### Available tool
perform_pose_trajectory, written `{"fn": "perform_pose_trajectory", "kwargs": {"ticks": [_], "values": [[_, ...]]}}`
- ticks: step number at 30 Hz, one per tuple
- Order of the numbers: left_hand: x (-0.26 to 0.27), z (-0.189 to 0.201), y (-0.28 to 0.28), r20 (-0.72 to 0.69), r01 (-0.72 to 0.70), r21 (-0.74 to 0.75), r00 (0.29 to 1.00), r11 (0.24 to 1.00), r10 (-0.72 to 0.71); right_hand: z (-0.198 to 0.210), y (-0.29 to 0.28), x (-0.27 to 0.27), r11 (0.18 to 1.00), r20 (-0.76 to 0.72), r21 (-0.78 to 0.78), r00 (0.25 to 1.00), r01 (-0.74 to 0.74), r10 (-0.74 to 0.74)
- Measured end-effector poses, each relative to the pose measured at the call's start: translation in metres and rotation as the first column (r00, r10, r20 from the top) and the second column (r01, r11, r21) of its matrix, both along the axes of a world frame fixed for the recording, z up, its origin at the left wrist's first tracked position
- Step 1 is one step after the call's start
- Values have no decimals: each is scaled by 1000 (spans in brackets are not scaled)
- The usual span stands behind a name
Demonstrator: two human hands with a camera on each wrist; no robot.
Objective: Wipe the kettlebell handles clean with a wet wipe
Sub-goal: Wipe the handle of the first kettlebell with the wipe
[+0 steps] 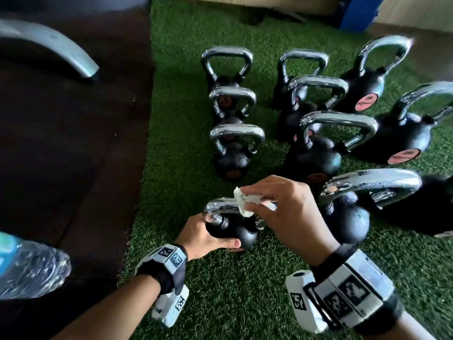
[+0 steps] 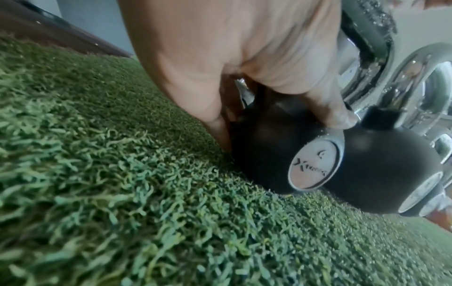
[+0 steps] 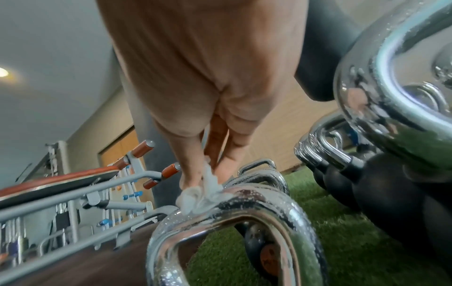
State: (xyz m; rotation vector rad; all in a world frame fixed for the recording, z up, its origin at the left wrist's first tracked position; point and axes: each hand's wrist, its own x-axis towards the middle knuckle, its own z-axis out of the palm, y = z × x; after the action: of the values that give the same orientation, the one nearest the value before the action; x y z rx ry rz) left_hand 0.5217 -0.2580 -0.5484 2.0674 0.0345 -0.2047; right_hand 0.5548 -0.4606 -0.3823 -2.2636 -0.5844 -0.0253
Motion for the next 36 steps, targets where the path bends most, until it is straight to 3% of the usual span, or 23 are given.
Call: {"fn": "perform_pose_trajectory", "kwargs": {"ticks": [6, 12, 18, 22, 25, 29, 33, 36], "values": [[3, 2, 1, -15, 42, 29, 999, 999, -42, 5, 18, -6, 944, 79, -331, 996, -4, 32], [2, 3, 0, -30, 56, 51, 998, 997, -54, 4, 5, -15, 901, 107, -407, 988, 148, -114], [0, 0, -3, -44, 32, 28, 999, 999, -31, -1, 19, -23, 935, 91, -336, 992, 116, -90], [0, 0, -3, -45, 34, -4, 998, 999, -34, -13, -7, -20, 920, 106, -269, 958, 286, -267], [-1, 2, -3, -34, 45, -11, 998, 999, -45, -21, -20, -13, 914, -9, -226, 938, 337, -348], [-3, 2, -3, -28, 39, -14, 999, 999, -39, -29, -25, -8, 920, -32, -183, 933, 346, -357], [-3, 6, -3, -7, 66, -6, 998, 998, -66, -44, -34, -4, 919, -247, -115, 885, 377, -394], [-2, 7, -3, -6, 76, -20, 997, 997, -76, -55, -35, -1, 920, -248, -97, 886, 380, -392]]}}
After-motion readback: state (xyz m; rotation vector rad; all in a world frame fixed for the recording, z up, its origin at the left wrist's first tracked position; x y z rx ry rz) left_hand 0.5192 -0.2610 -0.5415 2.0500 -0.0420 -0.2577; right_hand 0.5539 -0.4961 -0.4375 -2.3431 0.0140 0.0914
